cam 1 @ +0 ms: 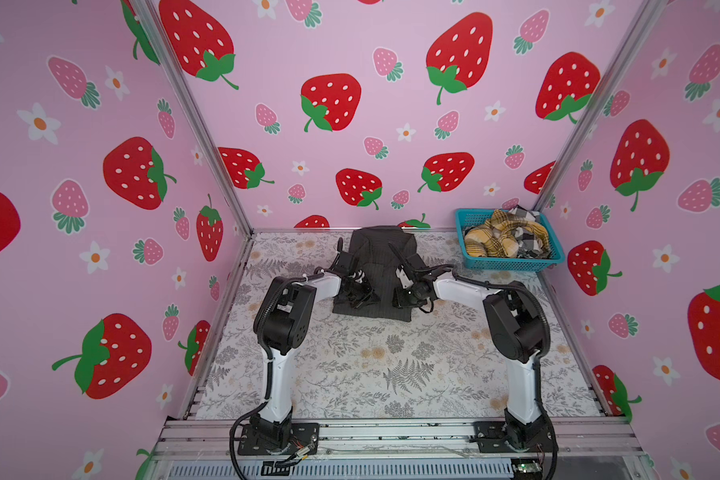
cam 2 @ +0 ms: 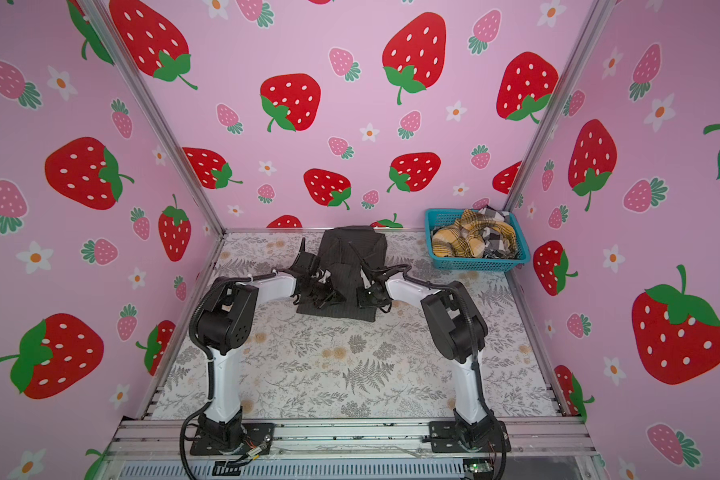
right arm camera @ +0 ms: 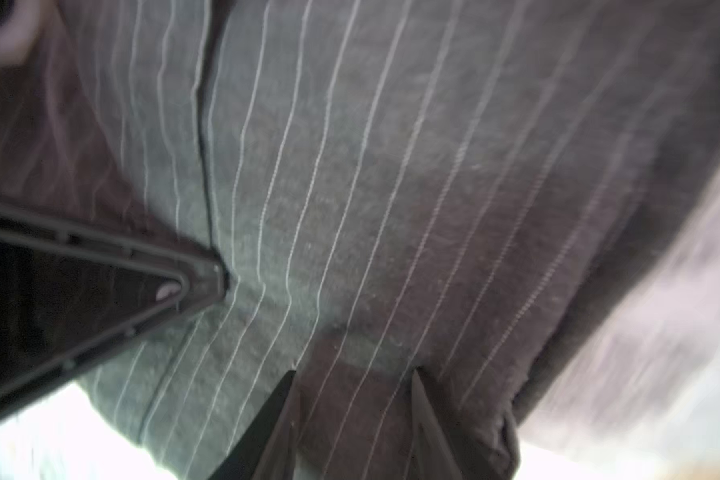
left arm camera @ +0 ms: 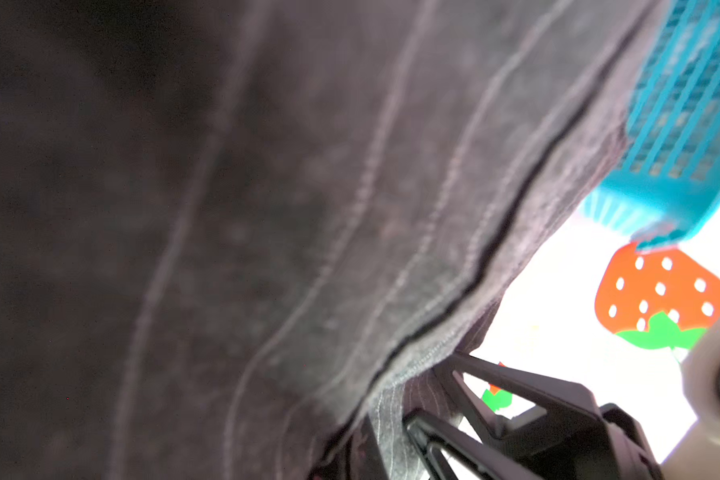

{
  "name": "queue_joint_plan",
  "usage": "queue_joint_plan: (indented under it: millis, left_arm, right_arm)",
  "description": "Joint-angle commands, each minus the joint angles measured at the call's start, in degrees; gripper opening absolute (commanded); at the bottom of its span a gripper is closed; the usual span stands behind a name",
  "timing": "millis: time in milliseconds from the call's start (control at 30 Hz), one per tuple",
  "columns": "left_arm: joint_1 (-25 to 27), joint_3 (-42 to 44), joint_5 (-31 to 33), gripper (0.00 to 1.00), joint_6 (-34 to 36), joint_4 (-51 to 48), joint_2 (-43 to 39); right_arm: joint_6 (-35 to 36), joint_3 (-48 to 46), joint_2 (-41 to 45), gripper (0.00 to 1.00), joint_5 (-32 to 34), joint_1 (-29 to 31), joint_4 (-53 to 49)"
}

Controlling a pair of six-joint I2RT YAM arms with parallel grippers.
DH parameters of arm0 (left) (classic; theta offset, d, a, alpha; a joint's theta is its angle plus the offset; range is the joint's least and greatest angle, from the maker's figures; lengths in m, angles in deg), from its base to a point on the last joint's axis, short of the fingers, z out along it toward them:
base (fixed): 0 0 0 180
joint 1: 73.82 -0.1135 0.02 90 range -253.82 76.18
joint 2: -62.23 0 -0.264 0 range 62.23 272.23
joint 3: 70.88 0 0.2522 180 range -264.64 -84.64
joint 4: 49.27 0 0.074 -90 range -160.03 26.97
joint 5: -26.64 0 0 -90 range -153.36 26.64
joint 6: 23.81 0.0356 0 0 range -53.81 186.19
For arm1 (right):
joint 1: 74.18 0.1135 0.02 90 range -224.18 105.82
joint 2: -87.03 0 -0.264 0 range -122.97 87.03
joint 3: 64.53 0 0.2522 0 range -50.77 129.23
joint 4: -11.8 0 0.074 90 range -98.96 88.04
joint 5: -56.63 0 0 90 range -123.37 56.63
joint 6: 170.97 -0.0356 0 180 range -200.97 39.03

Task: Fold and stack the long sleeve shirts
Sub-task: 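Pull the folded shirt toward the robot with both grippers and release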

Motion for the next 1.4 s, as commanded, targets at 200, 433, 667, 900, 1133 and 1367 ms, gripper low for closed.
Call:
queue_joint_plan:
  millis: [200, 433, 667, 900, 1133, 1367]
  left_arm:
    - [12.0, 23.8, 0.5, 0.0, -10.3, 6.3, -18.3]
    - [10.7, 7.0, 13.1, 0.35, 6.0, -22.5, -35.1]
    - [-2.1, 14.2, 15.0, 0.4, 12.2, -34.9, -50.6]
    - [-4.9, 34.6, -1.9, 0.42, 3.2, -29.8, -59.2]
    - [-4.6, 45.9, -8.4, 0.53, -2.8, -22.0, -62.4]
    - [-2.7, 44.4, -7.1, 0.56, -4.0, -14.1, -54.3]
  right_arm:
    - [-3.2, -19.4, 14.9, 0.46, 4.8, 1.2, -6.9]
    - [0.4, -15.3, 25.4, 0.63, 4.5, 0.8, -13.1]
    - [-0.3, -21.2, 33.6, 0.76, 5.0, -1.0, -14.1]
    - [-0.6, -26.8, 32.9, 0.77, 0.4, -2.0, -10.3]
    - [-0.8, -34.9, 32.5, 0.71, -8.2, -6.8, -4.1]
    - [-3.0, -38.0, 31.1, 0.61, -10.1, -6.5, -1.6]
